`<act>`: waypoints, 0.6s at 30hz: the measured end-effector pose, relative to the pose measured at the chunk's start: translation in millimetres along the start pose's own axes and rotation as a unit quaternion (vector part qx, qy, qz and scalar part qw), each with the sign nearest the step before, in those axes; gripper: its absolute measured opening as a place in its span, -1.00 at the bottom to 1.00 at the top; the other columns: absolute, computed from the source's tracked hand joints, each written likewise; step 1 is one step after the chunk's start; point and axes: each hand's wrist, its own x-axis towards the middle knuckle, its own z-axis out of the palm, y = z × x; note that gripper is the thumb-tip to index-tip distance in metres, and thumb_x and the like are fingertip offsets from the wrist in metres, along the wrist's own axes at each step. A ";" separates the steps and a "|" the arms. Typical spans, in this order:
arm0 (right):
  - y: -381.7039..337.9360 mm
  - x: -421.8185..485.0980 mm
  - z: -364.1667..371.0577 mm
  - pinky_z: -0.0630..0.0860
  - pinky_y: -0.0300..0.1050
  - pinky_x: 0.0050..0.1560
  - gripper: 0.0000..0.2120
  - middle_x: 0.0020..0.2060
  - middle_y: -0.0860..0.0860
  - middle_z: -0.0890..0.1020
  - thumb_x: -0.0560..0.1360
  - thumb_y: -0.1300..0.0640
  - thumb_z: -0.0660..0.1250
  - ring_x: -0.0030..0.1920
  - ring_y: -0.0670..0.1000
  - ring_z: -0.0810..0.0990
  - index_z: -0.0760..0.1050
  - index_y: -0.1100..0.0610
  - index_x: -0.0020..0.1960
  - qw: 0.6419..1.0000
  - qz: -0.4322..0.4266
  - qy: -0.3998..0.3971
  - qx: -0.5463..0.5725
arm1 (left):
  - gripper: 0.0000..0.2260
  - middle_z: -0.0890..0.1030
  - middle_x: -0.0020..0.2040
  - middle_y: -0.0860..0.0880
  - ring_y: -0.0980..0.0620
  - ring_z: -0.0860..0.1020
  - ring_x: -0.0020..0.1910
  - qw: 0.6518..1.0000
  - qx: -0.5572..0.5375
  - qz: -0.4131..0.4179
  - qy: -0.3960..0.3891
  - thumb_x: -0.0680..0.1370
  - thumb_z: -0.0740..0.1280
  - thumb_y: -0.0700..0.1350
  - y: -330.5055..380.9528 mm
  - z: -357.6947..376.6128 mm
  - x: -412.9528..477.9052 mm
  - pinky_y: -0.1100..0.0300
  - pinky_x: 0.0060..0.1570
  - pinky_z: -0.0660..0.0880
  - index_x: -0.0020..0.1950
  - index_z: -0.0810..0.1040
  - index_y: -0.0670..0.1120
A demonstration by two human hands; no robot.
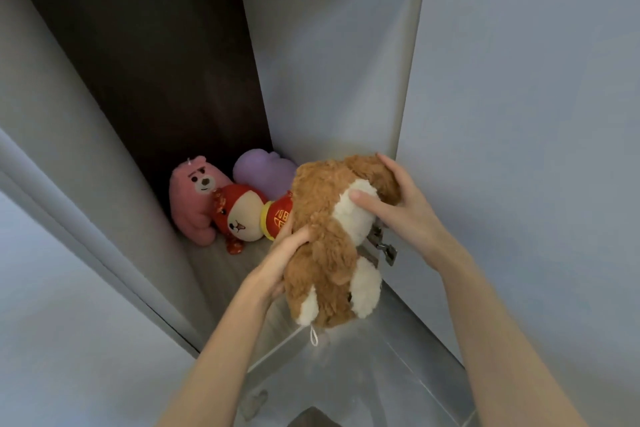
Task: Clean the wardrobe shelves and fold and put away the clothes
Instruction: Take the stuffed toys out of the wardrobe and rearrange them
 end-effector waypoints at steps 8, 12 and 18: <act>9.3 -2.3 5.3 0.57 0.07 0.18 -0.11 0.22 -0.09 0.49 0.07 -0.14 0.68 0.22 -0.04 0.53 0.27 -0.29 0.26 0.998 0.061 -0.005 0.015 | -0.31 0.55 0.20 0.09 0.16 0.55 0.16 0.975 0.206 0.016 -0.078 0.27 0.43 -0.14 10.5 7.7 1.7 0.24 0.12 0.51 0.33 0.30 0.21; 24.7 -0.3 11.2 0.51 0.09 0.22 -0.32 0.16 -0.05 0.51 0.07 -0.06 0.57 0.23 0.01 0.49 0.35 -0.32 0.11 0.994 0.030 0.096 -0.043 | -0.29 0.47 0.30 0.15 0.21 0.45 0.26 0.955 0.268 0.010 -0.129 0.34 0.45 -0.19 5.3 4.0 9.6 0.23 0.25 0.42 0.39 0.28 0.22; 19.5 -6.1 4.7 0.45 -0.02 0.15 -0.29 0.25 0.01 0.29 0.23 0.07 0.53 0.10 0.04 0.39 0.30 -0.18 0.29 0.972 0.018 0.074 -0.221 | -0.51 0.43 0.37 -0.07 -0.05 0.42 0.28 0.971 0.151 -0.058 0.176 0.46 0.30 -0.22 -11.0 -34.4 59.2 0.06 0.11 0.46 0.36 0.44 0.12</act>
